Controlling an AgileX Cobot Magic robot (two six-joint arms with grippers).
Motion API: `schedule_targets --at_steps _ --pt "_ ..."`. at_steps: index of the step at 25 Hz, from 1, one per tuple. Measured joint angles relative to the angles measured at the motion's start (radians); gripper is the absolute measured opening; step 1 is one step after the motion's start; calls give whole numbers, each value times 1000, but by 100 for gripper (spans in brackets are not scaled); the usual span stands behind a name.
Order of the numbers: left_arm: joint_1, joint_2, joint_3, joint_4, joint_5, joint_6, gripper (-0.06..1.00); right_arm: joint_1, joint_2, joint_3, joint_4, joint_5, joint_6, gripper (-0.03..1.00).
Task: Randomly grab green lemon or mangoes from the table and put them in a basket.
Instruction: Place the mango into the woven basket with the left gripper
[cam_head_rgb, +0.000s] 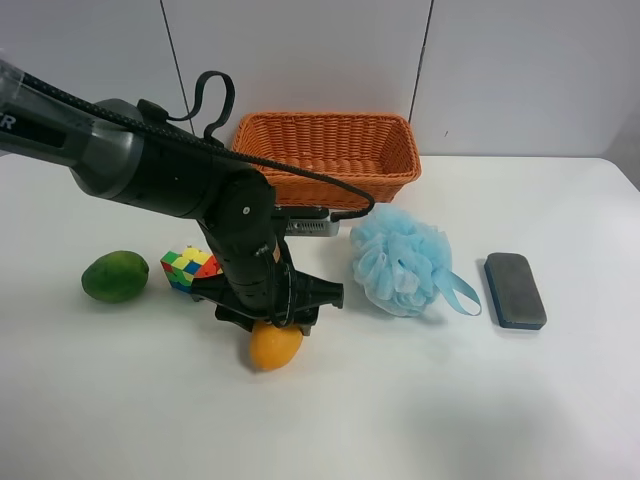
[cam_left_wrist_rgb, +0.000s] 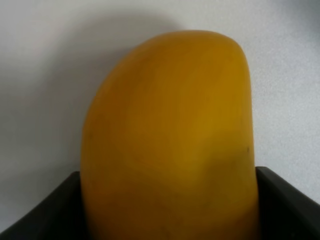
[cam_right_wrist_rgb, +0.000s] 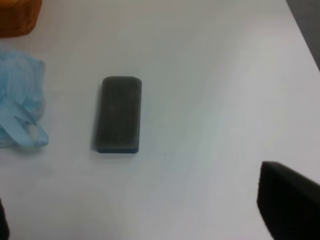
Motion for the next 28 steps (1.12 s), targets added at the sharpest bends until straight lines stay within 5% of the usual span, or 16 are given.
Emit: schedule_targets --at_steps 17,28 --pt "0 -205 -1 -3 96 -1 62 0 0 0 0 0 0 99" --pt "9 -237 -333 104 428 40 62 0 0 0 0 0 0 99"
